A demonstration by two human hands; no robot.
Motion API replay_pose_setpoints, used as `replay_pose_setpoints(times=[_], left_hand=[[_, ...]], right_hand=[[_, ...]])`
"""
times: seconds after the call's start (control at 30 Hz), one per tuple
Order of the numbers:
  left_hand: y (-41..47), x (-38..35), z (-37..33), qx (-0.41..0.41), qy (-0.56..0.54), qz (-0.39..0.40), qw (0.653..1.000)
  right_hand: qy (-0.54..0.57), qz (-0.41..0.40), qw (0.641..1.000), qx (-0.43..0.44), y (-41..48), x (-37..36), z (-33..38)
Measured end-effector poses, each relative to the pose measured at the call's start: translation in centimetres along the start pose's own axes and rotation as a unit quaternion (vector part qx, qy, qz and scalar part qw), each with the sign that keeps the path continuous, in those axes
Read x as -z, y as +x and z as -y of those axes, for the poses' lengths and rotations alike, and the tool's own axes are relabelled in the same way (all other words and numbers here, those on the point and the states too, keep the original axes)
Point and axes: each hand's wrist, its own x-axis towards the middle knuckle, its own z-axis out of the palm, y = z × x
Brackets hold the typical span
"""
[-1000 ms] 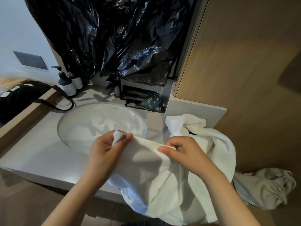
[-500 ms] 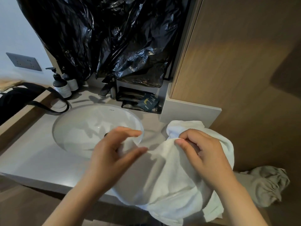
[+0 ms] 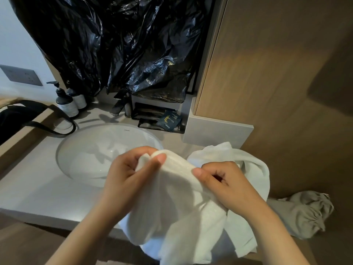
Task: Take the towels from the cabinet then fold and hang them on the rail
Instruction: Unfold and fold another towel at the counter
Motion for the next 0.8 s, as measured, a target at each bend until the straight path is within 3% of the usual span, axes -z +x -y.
replay_pose_setpoints(times=[0.23, 0.33, 0.43, 0.5, 0.63, 0.8], left_hand=[[1.3, 1.8, 2.2, 0.019, 0.09, -0.061, 0.994], [1.7, 1.9, 3.0, 0.038, 0.155, -0.062, 0.985], [1.9, 1.9, 2.6, 0.026, 0.252, -0.025, 0.967], [1.5, 1.5, 1.8, -0.041, 0.293, 0.004, 0.955], [0.1, -0.3, -0.1, -0.107, 0.208, 0.155, 0.96], [0.1, -1.3, 0.5, -0.028, 0.124, 0.244, 0.962]], right_hand=[[-0.124, 0.037, 0.988, -0.085, -1.7, 2.8, 0.1], [-0.169, 0.042, 0.982, -0.075, -2.0, 2.7, 1.3], [-0.174, 0.018, 0.984, -0.041, -1.8, 1.6, 2.1], [-0.169, -0.001, 0.985, -0.021, -1.7, 0.6, 2.1], [-0.139, -0.044, 0.989, 0.004, -1.9, -1.2, 1.9], [-0.103, -0.069, 0.992, 0.03, -2.2, -1.3, 1.9]])
